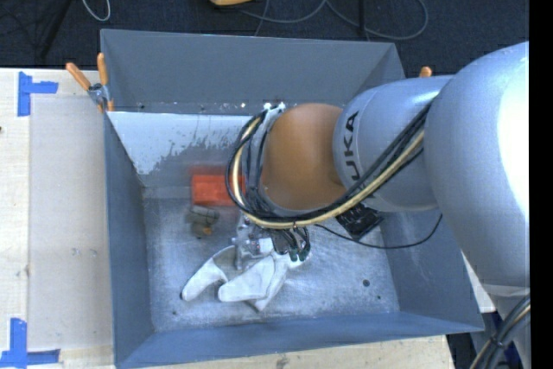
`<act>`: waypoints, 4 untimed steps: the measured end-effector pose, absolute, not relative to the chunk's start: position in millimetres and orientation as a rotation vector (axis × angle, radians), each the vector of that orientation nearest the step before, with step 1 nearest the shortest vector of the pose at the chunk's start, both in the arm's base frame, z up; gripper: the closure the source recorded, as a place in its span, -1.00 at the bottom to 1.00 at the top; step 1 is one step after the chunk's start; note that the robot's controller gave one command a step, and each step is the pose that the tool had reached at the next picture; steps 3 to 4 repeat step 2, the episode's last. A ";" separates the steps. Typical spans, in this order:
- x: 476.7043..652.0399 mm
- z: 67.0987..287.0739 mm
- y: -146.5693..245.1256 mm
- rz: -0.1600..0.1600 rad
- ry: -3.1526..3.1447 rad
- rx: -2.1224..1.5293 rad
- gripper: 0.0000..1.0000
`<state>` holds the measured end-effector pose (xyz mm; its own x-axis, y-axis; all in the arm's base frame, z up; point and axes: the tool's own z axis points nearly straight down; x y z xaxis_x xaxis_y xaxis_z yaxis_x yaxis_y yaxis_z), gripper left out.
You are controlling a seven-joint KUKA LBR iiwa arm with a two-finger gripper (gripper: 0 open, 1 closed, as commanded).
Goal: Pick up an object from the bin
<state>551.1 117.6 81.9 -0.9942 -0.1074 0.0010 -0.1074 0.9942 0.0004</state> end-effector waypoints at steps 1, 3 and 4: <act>541.8 130.4 117.5 0.002 -3.131 0.133 1.00; 546.4 236.8 120.5 0.000 -3.141 0.028 1.00; 546.4 236.8 120.5 0.000 -3.141 0.028 1.00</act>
Offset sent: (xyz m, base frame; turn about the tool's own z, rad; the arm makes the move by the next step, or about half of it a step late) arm -0.0051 0.0034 0.1557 0.0892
